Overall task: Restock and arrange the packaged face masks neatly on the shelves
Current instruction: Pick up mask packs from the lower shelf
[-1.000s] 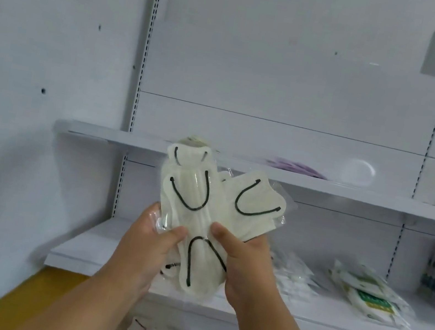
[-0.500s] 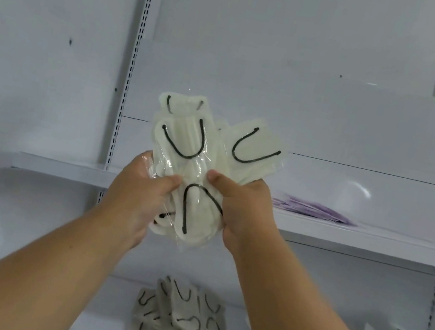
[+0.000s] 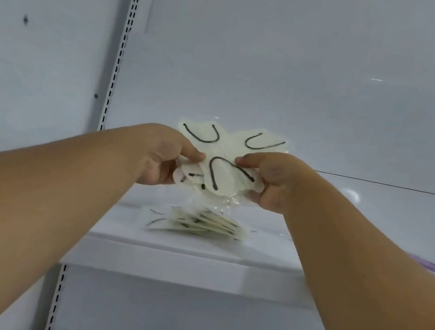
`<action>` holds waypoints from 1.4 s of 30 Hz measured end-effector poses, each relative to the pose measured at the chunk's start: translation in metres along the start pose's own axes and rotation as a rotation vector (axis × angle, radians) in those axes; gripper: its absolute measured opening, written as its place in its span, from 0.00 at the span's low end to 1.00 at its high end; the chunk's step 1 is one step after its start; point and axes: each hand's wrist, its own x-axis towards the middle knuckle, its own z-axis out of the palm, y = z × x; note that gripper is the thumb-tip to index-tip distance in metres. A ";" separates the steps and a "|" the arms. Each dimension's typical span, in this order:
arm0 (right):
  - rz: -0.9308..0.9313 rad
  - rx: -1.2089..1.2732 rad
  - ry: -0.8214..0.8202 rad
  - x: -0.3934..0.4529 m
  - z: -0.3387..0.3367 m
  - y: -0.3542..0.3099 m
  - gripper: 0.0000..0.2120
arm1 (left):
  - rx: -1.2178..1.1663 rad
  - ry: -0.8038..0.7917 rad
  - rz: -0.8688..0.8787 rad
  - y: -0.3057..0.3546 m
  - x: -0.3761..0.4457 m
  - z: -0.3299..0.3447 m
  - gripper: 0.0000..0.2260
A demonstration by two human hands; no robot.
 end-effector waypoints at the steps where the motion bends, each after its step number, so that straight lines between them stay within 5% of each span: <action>1: -0.008 -0.027 0.037 0.012 0.001 0.000 0.09 | 0.038 -0.027 -0.005 0.002 0.013 -0.003 0.04; 5: -0.035 -0.294 0.193 0.041 0.004 0.013 0.16 | 0.274 -0.065 -0.067 -0.012 0.049 -0.008 0.06; 8: -0.014 -0.772 0.228 0.046 0.010 0.025 0.19 | 0.527 -0.123 -0.092 -0.026 0.059 -0.014 0.08; 15: -0.068 -1.494 0.236 0.038 0.013 0.036 0.25 | 1.267 -0.019 0.022 -0.034 0.052 -0.015 0.26; 20: -0.322 -1.450 0.408 0.021 0.014 0.023 0.15 | 1.376 0.320 0.416 -0.023 0.028 -0.002 0.24; 24: -0.643 -1.476 0.452 -0.022 0.012 0.017 0.04 | 1.273 0.337 0.600 -0.022 -0.016 0.016 0.14; 31: -0.826 -1.338 0.356 -0.135 -0.035 0.023 0.05 | 1.018 0.388 0.819 -0.045 -0.136 0.062 0.06; 36: -0.888 -1.154 0.259 -0.228 -0.091 0.068 0.10 | 0.964 0.468 0.886 -0.105 -0.233 0.113 0.03; 42: -0.817 -1.032 0.166 -0.319 -0.143 0.173 0.08 | 1.024 0.310 0.744 -0.209 -0.325 0.163 0.06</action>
